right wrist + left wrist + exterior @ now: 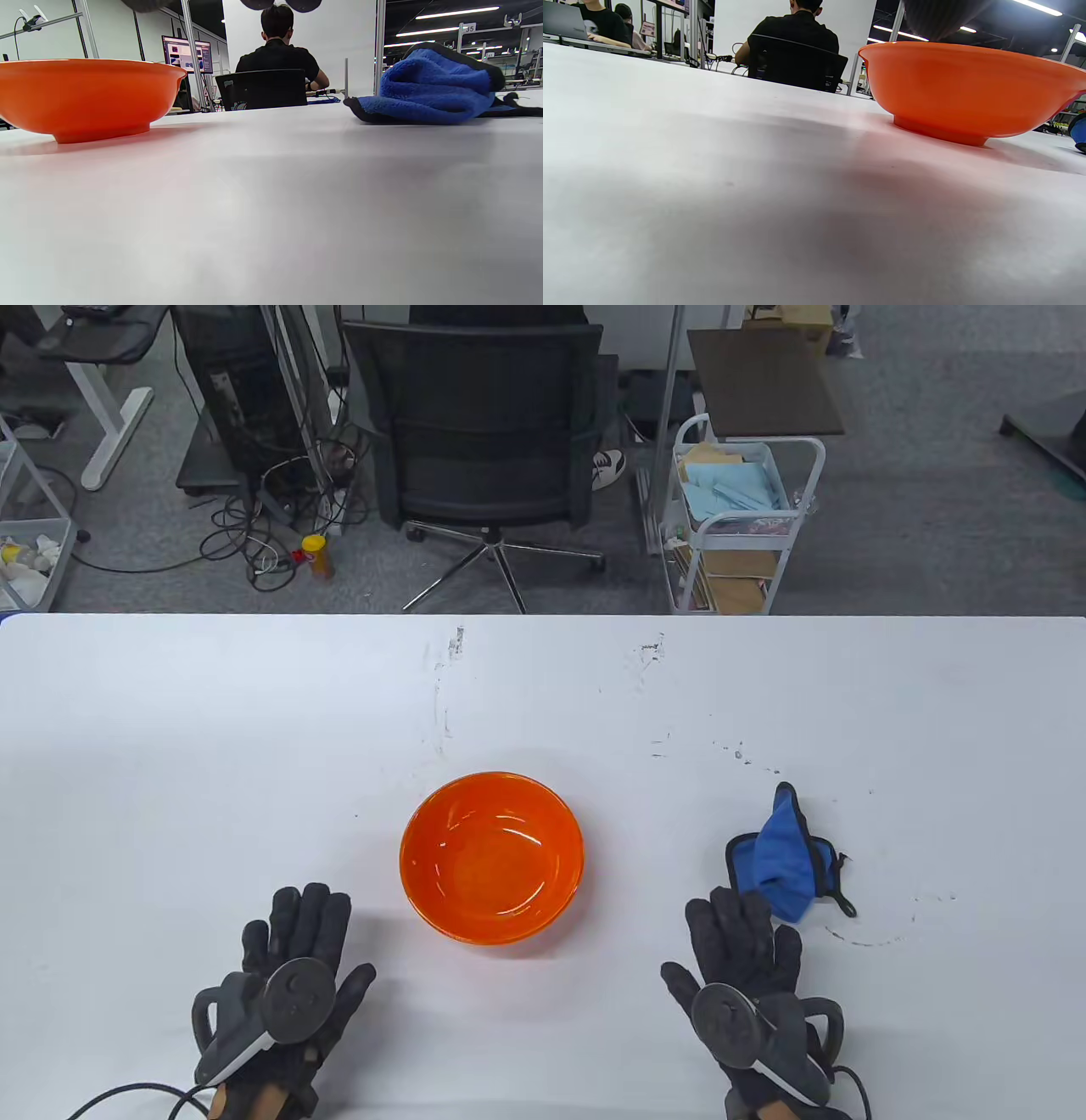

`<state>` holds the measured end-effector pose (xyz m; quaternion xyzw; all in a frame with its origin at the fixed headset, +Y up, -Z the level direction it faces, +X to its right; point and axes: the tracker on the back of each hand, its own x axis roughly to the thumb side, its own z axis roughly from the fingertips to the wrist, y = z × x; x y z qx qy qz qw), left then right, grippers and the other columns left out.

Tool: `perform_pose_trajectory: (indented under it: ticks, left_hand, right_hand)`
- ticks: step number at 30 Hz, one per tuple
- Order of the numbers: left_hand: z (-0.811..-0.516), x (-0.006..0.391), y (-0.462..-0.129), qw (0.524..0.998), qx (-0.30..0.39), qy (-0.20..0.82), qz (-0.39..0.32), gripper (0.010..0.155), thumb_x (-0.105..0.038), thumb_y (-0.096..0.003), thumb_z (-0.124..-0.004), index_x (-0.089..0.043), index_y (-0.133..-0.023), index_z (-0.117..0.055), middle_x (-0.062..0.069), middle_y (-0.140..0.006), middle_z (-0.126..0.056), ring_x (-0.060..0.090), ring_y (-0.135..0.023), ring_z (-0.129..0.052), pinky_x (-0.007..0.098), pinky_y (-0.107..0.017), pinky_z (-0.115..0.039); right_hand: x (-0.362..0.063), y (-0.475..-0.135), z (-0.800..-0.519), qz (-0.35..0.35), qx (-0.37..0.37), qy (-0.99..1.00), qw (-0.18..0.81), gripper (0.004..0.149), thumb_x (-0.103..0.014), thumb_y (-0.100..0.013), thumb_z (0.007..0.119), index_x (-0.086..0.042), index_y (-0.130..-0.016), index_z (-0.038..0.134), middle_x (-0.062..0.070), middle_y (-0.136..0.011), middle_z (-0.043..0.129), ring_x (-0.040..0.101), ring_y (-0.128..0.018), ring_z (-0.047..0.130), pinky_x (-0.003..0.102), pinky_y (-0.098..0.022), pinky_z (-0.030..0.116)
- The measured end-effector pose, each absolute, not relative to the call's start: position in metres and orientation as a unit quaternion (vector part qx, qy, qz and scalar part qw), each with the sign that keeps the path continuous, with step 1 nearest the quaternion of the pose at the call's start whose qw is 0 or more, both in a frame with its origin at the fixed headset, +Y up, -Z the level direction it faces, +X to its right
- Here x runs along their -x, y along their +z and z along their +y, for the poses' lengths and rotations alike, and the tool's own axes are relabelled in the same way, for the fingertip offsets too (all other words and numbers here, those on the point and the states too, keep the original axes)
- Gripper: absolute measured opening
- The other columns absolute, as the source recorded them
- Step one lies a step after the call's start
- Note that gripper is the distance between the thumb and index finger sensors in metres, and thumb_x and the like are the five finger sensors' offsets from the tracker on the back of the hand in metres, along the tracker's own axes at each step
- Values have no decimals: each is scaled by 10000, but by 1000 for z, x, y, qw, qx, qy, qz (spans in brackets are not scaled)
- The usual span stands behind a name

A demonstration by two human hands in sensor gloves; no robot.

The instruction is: Drape hand towel over bowl rim

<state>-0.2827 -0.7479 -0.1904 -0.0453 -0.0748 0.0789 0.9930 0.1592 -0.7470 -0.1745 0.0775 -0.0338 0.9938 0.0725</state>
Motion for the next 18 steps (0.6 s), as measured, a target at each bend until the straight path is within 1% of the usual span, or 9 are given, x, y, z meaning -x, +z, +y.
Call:
perform_pose_trajectory:
  ticks: [5,18]
  left_hand:
    - [-748,284,-191,993,46,80,-72,789,-541,-572,-586,-192,-1131,-152,60,-1201,-120,355,-1083,-92,607,-730,-157]
    - [-748,283,-191,993,50,76,-75,786,-541,-572,-588,-196,-1133,-159,55,-1202,-125,350,-1084,-93,606,-731,-157]
  right_hand:
    - [-158,-176,-749,-17,-82,994,68,727,-526,-610,509,-97,-1158,298,226,-1193,265,543,-1081,214,759,-681,266]
    - [-158,-175,-750,-19,-82,994,69,728,-526,-610,508,-97,-1158,296,228,-1193,263,544,-1081,209,759,-680,264]
